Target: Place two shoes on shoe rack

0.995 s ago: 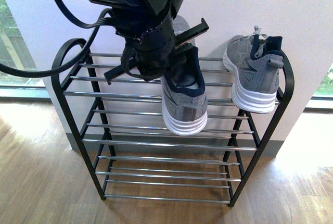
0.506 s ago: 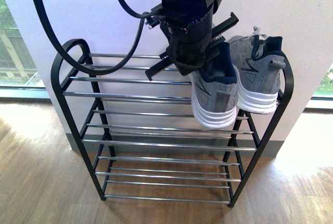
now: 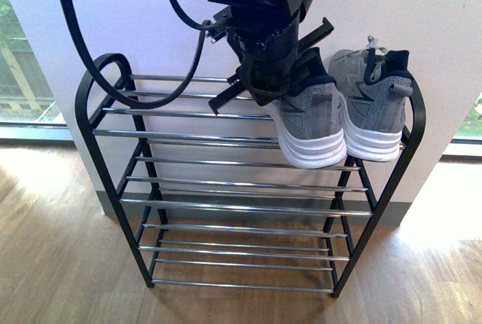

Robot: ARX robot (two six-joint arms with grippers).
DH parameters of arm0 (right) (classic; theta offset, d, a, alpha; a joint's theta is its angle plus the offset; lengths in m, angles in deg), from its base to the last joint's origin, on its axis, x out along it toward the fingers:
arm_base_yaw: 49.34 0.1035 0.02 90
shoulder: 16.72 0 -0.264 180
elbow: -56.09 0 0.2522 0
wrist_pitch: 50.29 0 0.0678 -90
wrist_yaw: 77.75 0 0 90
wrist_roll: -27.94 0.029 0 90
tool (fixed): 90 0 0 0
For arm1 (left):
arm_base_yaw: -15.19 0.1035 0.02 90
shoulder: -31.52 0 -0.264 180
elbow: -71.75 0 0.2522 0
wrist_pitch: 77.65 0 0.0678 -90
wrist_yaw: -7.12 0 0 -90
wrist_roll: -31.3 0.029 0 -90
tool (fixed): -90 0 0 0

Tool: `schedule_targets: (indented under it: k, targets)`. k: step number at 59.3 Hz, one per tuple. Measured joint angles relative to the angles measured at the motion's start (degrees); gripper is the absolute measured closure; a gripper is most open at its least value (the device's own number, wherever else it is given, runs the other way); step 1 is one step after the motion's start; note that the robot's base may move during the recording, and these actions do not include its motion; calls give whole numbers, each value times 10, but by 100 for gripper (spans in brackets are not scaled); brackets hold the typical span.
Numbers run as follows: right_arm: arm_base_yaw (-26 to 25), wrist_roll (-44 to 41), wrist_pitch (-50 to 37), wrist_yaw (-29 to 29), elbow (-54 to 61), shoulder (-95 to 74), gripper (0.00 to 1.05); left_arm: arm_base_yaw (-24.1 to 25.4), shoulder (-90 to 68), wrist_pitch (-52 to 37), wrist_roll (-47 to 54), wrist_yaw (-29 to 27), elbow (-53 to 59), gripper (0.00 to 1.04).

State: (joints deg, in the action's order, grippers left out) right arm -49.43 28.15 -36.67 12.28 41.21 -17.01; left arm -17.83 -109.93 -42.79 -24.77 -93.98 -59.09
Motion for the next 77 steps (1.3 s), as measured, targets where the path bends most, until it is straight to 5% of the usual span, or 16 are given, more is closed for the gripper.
schedule_targets:
  k: [16,24,34,47,52,63,77]
  targets:
    - [0,0,0,0,0,0,9,-3,-22,-10,74,-26,-32,102]
    - [0,0,0,0,0,0,9,7,13,-88,79,10,51,68]
    - [0,0,0,0,0,0,9,20,95,-152,83,25,166,42]
    - [0,0,0,0,0,0,9,52,319,-265,187,-84,377,8]
    - [0,0,0,0,0,0,9,64,372,-293,229,-115,423,12]
    - [0,0,0,0,0,0,9,111,457,-670,482,-98,680,47]
    - [0,0,0,0,0,0,9,186,606,-751,548,-33,901,97]
